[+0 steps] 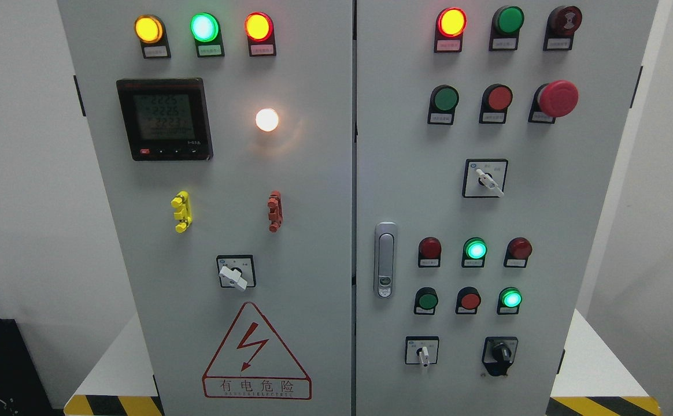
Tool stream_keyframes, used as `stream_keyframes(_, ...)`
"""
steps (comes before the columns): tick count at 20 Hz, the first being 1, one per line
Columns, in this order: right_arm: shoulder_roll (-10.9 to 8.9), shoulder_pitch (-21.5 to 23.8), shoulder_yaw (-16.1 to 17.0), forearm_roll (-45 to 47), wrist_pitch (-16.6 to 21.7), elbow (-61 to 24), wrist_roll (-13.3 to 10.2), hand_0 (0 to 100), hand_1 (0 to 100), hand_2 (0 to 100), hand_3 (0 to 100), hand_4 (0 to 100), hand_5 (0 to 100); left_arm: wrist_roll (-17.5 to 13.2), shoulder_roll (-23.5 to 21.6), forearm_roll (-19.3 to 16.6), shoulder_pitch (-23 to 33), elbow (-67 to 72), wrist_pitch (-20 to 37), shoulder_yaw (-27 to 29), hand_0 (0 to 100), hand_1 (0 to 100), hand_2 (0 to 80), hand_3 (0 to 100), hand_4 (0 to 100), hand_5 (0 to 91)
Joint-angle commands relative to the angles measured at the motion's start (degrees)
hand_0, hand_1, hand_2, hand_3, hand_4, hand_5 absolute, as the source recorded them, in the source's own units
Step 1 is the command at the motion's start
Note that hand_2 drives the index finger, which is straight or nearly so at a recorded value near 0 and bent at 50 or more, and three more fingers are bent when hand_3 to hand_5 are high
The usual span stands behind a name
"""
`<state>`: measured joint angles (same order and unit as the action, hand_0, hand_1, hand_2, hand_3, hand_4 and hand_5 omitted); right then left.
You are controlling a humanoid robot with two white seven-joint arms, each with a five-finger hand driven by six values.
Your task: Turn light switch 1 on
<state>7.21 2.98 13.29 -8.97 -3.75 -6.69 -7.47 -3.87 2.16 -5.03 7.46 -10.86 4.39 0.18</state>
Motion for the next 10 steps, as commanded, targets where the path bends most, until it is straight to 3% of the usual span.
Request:
stream_keyframes(1,0.00,0.01,0.07,0.00,-0.03,0.01,0.00,30,0,0,0,0,0,-0.35,1.53,1.78,-0.87,4.97,0.00,-1.06,12,2,0.0,0,0,0.0)
stream_keyframes(10,0.00,0.01,0.07,0.00,-0.03,0.01,0.00,30,0,0,0,0,0,-0.44,1.53,1.87,-0.96,5.15,0.00,-0.80,12,1,0.0,0,0,0.0)
